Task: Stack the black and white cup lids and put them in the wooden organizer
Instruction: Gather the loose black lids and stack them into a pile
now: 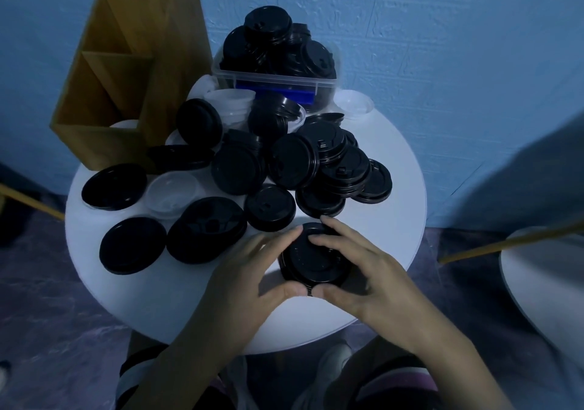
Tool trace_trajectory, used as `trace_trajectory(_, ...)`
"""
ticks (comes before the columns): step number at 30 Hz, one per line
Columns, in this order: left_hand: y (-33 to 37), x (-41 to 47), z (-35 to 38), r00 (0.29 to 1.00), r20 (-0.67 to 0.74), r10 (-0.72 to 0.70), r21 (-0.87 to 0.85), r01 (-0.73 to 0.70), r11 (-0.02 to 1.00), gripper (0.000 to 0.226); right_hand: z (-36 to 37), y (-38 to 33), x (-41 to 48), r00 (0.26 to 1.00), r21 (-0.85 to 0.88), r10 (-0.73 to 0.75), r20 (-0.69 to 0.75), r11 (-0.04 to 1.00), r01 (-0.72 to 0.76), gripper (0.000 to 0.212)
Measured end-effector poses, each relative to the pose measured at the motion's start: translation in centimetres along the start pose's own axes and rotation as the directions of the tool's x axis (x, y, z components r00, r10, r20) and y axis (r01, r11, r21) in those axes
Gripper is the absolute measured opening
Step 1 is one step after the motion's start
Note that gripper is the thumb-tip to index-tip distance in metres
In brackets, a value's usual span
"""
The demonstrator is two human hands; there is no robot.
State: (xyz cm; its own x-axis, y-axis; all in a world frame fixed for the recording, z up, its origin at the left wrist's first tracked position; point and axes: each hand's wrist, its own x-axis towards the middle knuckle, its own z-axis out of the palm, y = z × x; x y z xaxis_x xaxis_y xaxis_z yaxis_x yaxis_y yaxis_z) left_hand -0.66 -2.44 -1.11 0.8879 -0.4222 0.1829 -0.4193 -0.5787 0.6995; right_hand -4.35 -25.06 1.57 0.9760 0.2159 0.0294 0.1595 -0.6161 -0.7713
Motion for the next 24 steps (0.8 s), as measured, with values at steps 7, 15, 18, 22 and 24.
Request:
trace_trajectory(7,0.2,0.1,0.1,0.997,-0.028,0.066,0.054,-0.065,0.996,0.072,0.0,0.1,0.0,0.998,-0.047,0.046,-0.034,0.998,-0.048,0.068)
trace_trajectory(15,0.7,0.2,0.5,0.998,-0.044,0.047,0.107,-0.042,0.993,0.073,-0.2,0.4,0.5,0.996,-0.186,-0.053,-0.068,0.982,0.039,0.08)
trace_trajectory(18,0.7,0.2,0.4,0.999,-0.027,0.043,0.122,-0.04,0.992,0.078,0.0,0.8,0.6,0.994,-0.203,-0.077,-0.082,0.977,0.059,0.082)
trace_trajectory(22,0.7,0.1,0.3,0.998,-0.035,0.05,0.142,-0.045,0.989,0.076,0.3,1.3,0.6,0.995,-0.199,-0.067,-0.074,0.979,0.051,0.084)
trace_trajectory(24,0.8,0.1,0.3,0.998,-0.027,0.048,0.164,-0.043,0.986,0.075,0.4,1.4,0.7,0.996,-0.206,-0.065,-0.063,0.977,0.051,0.085)
